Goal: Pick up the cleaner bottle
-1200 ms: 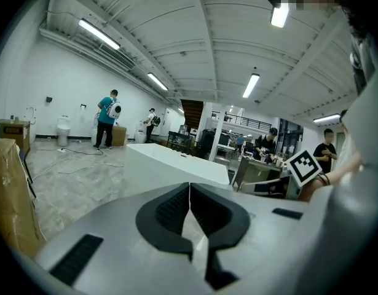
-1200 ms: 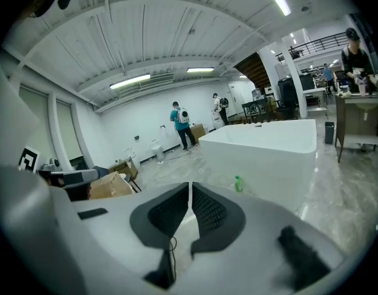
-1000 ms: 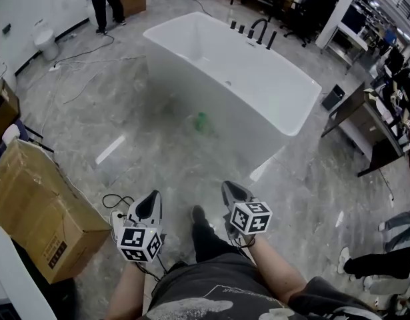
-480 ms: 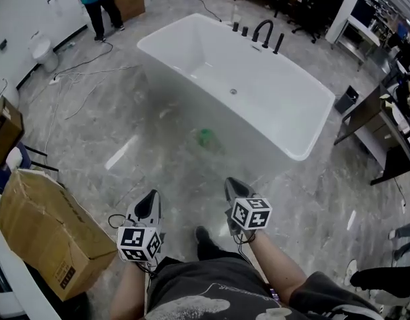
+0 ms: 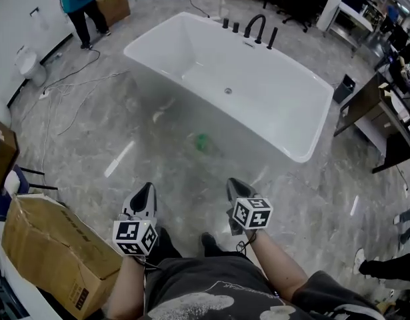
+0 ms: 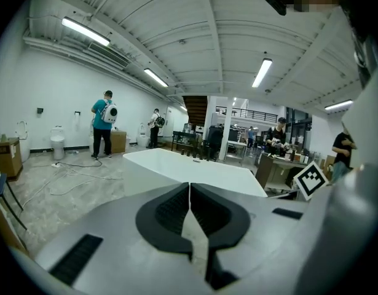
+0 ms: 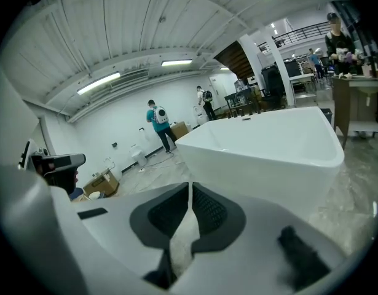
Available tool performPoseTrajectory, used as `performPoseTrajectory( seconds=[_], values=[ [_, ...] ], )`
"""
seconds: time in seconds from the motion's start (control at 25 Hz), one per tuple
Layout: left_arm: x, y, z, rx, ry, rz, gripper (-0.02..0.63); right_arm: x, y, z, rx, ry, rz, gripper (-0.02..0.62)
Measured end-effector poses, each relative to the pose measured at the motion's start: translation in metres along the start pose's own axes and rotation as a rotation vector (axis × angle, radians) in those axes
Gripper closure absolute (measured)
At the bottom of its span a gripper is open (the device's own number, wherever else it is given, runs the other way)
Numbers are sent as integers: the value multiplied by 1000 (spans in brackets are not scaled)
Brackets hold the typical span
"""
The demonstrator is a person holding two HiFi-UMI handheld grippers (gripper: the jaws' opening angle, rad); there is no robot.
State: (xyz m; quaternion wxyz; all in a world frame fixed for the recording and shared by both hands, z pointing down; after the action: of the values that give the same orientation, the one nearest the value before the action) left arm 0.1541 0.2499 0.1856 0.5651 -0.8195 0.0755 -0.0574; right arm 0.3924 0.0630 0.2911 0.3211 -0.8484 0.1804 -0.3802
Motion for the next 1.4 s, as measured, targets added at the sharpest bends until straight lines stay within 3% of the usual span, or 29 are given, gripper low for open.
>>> performPoseTrajectory(
  seconds=[0.24, 0.84, 1.08, 1.4],
  values=[
    [-53, 4, -51, 6, -116, 4, 588, -15, 9, -31, 66, -115, -52, 565],
    [-220, 17, -144, -27, -495, -50, 588, -129, -7, -111, 248, -463, -234, 563],
    [-257, -8, -169, -56, -538, -83, 588, -144, -31, -120, 243, -576, -246, 563],
    [-264, -34, -227, -80, -534, -93, 588, -114, -38, -190, 197, -535, -220, 563]
  ],
)
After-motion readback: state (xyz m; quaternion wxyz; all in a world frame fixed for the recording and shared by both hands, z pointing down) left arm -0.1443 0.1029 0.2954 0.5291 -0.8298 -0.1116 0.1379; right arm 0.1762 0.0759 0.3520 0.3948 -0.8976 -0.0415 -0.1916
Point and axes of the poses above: the fingertips, and each gripper's own axes: z backward along the fingers, x to its right, y out of its top, the point moved 8 cm from there along z, backward along the fingers, and after that the axes turned 10 degrees about -z, right-handed, at the moved point
